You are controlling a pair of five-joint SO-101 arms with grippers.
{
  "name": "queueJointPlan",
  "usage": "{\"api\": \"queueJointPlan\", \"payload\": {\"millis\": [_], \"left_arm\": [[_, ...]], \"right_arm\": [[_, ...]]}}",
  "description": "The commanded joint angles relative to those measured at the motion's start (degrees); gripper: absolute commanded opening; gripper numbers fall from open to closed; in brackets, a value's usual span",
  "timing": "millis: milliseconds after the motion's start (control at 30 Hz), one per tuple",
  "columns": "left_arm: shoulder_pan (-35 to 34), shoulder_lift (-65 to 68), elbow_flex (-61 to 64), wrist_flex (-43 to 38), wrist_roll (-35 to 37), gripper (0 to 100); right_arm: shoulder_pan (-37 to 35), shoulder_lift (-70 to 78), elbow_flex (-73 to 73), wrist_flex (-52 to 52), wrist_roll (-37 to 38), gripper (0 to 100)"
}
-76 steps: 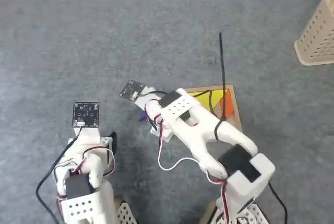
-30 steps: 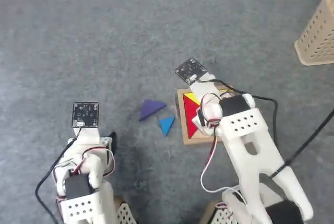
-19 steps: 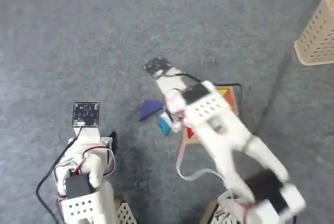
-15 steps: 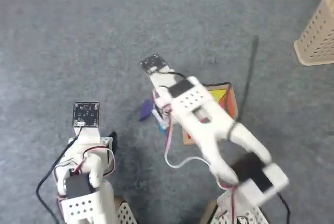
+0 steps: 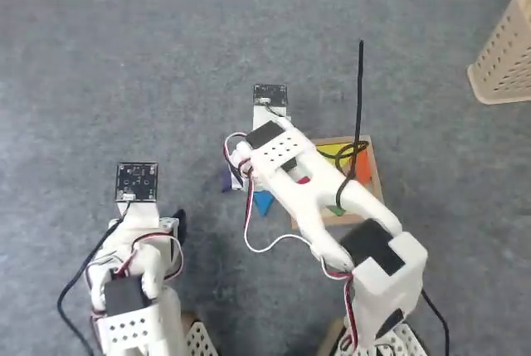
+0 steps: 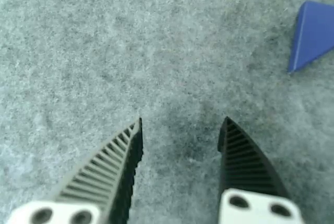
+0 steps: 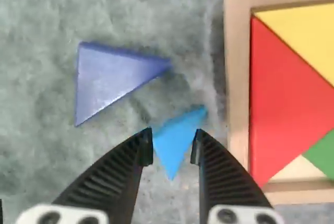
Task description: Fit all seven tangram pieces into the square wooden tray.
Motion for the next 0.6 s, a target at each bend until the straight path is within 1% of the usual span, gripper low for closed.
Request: {"api": "queueJointPlan", "payload": {"millis": [0, 67, 200, 267, 567], "left_arm": [[-0.3, -1.0, -0.2, 0.4, 0.4, 23], [-0.3, -1.0, -0.2, 0.4, 0.4, 23], [-0.3, -1.0, -0.2, 0.4, 0.4, 23], [-0.3, -1.0, -0.2, 0.4, 0.4, 23], [-0.3, -1.0, -0.2, 0.4, 0.4, 23]], "right_arm": [[-0.6, 0.6, -3.2, -1.0, -1.0, 12.5], [-0.8, 1.9, -3.4, -1.5, -0.9, 13.6], [-0.8, 3.7, -3.4, -2.7, -1.0, 24.0], [-0.9, 3.7, -3.4, -2.7, -1.0, 27.0], [-0.9, 3.9, -3.4, -2.7, -0.8, 26.9]]}}
